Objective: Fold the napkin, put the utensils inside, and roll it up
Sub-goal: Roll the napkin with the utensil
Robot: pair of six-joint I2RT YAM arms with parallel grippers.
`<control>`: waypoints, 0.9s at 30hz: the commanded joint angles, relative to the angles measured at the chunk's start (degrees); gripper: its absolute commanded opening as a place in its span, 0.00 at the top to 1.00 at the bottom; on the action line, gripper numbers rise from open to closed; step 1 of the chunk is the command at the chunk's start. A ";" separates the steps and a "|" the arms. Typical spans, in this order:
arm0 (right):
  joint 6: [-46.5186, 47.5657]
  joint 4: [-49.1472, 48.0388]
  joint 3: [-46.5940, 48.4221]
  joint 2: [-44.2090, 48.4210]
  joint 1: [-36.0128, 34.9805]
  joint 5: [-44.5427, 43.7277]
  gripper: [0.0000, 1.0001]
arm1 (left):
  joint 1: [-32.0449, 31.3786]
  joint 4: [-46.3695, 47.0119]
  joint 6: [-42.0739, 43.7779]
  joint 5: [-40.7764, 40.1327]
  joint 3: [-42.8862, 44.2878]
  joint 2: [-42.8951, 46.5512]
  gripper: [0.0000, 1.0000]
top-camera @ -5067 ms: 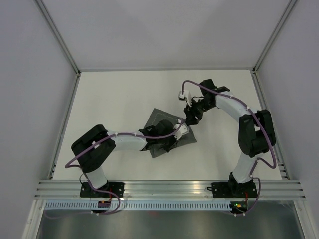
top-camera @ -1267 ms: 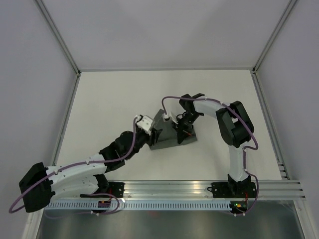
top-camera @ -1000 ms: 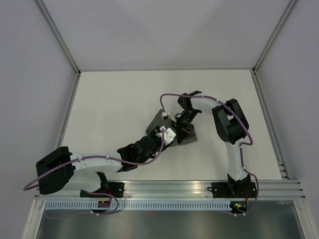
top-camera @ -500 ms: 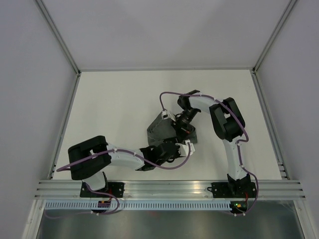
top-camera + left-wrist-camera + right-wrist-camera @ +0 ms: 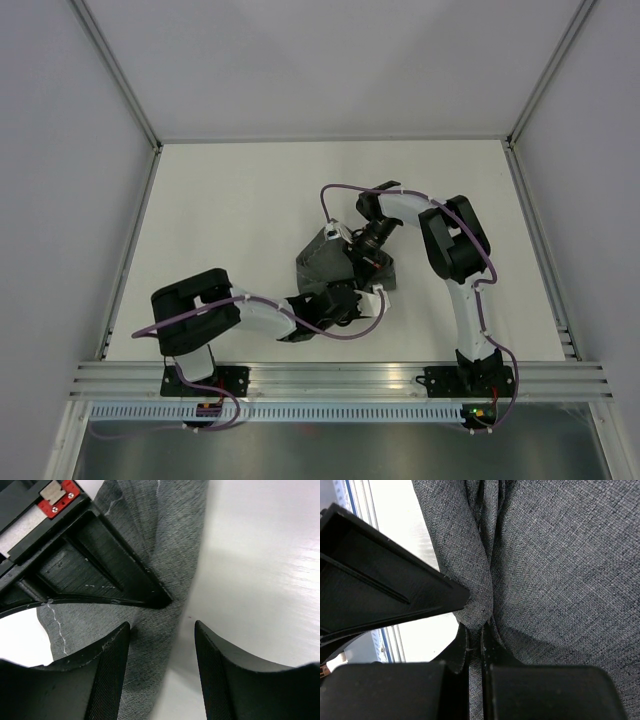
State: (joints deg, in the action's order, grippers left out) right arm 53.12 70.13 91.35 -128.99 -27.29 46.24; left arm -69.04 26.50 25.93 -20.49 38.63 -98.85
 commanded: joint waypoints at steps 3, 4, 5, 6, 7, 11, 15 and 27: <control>1.81 -6.41 -1.62 -5.04 -0.31 -11.08 1.00 | 1.88 -1.26 2.19 2.03 2.32 -1.61 0.43; 1.81 -6.41 -1.61 -5.04 -0.40 -11.08 1.00 | 2.50 -1.89 1.50 2.56 2.59 -1.78 0.44; 1.81 -6.32 -1.53 -5.04 -0.40 -11.00 1.00 | 2.59 -2.33 1.23 3.17 2.94 -1.96 0.45; 1.81 -6.41 -1.61 -5.04 -0.40 -11.08 1.00 | 3.02 -3.55 0.79 3.70 3.11 -1.96 0.49; 1.72 -6.41 -1.61 -5.13 -0.40 -10.91 1.00 | 3.29 -4.78 0.44 4.14 3.55 -2.40 0.51; 1.37 -6.58 -1.53 -4.87 -0.31 -10.73 0.99 | 3.91 -9.01 -1.41 8.09 5.57 -2.93 0.74; 0.67 -6.58 -1.61 -3.47 -0.31 -9.68 0.93 | 4.78 -12.70 -4.48 11.87 6.63 -2.84 0.86; -6.53 -9.92 -3.02 12.52 5.22 0.51 0.41 | 9.35 -15.87 -13.01 26.20 6.46 -1.61 0.93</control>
State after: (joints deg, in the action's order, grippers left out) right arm 48.49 64.58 87.96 -122.56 -24.56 44.71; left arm -60.25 15.11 19.90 -3.44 45.82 -99.55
